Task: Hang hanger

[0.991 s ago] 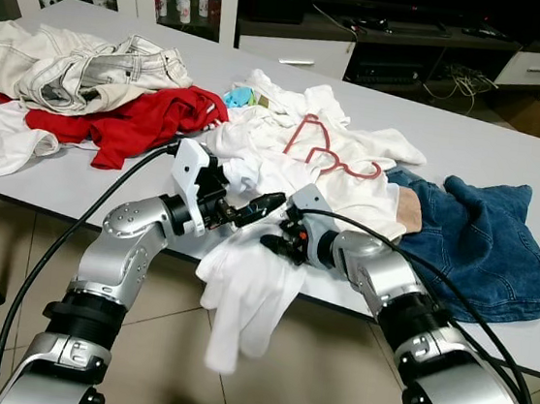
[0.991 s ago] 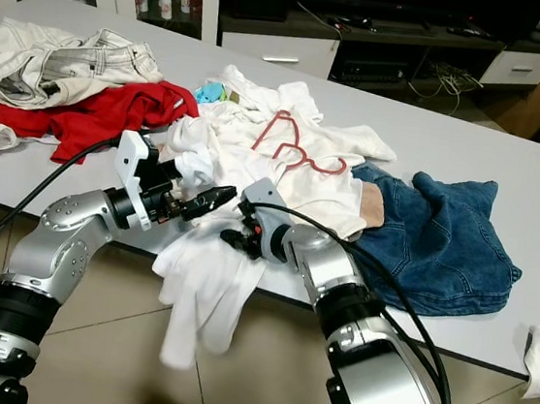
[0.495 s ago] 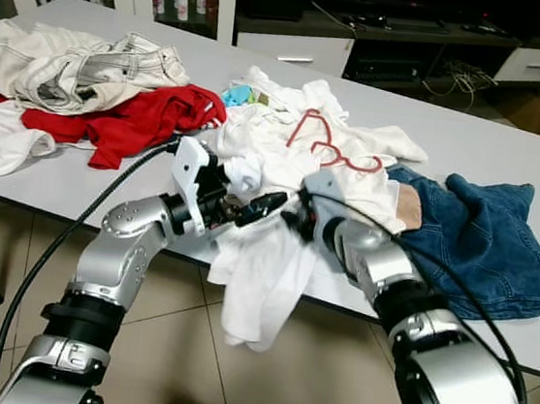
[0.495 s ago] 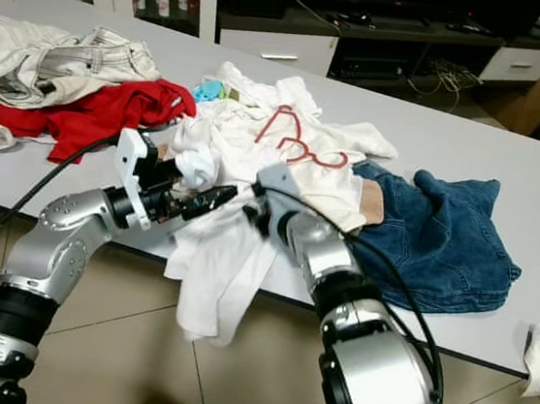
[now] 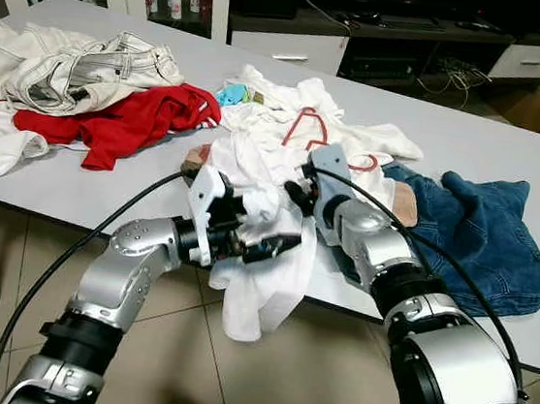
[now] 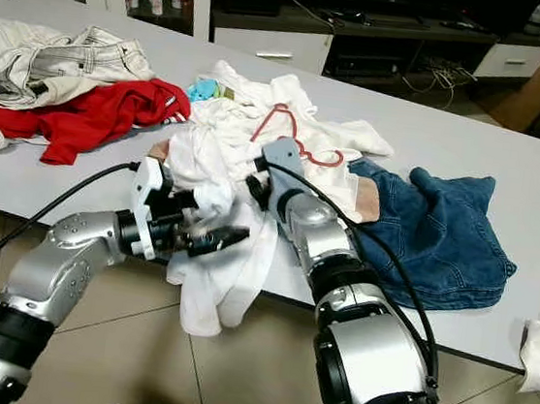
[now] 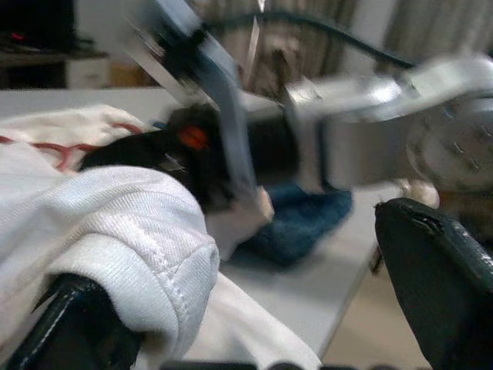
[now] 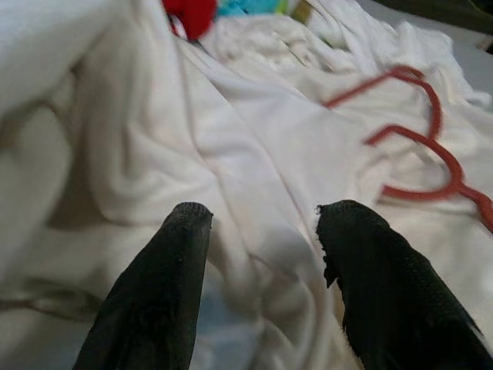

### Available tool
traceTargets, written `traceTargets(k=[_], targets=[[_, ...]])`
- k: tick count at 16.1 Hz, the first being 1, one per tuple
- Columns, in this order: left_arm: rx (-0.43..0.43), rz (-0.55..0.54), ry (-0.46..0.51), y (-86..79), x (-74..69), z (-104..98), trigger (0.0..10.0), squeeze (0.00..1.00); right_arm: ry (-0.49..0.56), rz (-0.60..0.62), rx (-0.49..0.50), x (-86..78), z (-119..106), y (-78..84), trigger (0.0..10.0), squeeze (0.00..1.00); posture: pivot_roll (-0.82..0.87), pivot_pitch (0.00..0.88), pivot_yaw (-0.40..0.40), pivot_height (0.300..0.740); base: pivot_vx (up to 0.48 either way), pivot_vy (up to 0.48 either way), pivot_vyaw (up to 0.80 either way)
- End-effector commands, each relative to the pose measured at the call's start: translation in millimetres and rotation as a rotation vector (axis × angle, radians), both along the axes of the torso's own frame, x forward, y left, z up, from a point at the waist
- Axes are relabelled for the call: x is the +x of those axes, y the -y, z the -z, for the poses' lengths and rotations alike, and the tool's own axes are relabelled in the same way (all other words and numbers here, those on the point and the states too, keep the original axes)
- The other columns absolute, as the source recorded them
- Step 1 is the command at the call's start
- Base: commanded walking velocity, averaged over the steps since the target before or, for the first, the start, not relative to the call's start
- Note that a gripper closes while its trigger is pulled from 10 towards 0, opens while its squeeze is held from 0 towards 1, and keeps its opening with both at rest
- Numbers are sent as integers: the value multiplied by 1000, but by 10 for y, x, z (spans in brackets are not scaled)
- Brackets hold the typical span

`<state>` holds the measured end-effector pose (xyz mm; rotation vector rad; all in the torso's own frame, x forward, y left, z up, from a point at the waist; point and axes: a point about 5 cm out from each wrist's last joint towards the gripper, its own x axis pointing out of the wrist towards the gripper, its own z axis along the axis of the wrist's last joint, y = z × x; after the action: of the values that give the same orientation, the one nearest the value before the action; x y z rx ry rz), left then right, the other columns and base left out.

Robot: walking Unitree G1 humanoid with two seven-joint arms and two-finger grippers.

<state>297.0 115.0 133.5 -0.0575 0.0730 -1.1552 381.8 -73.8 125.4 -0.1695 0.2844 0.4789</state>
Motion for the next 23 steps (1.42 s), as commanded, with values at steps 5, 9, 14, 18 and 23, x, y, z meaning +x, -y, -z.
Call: traceTargets(k=[5, 9, 14, 18, 23], targets=[[177, -1, -53, 51, -24, 267, 10000, 0, 13, 34, 42, 53, -70, 145, 10000, 0, 39, 0, -92, 740, 0, 0, 0], [263, -38, -66, 16, 6, 382, 10000, 0, 9, -5, 63, 49, -101, 329, 10000, 0, 27, 0, -88, 740, 0, 0, 0], [285, -60, -70, 8, 47, 409, 10000, 0, -62, -165, 19, -66, -68, 458, 10000, 0, 20, 0, -83, 740, 0, 0, 0], [301, -101, -57, -20, 88, 408, 10000, 0, -198, -263, -119, -267, 190, 525, 10000, 0, 21, 0, -80, 740, 0, 0, 0], [208, -286, -16, -137, 307, 224, 10000, 1000, -245, -287, -134, -360, 266, 356, 10000, 0, 31, 0, -81, 740, 0, 0, 0]])
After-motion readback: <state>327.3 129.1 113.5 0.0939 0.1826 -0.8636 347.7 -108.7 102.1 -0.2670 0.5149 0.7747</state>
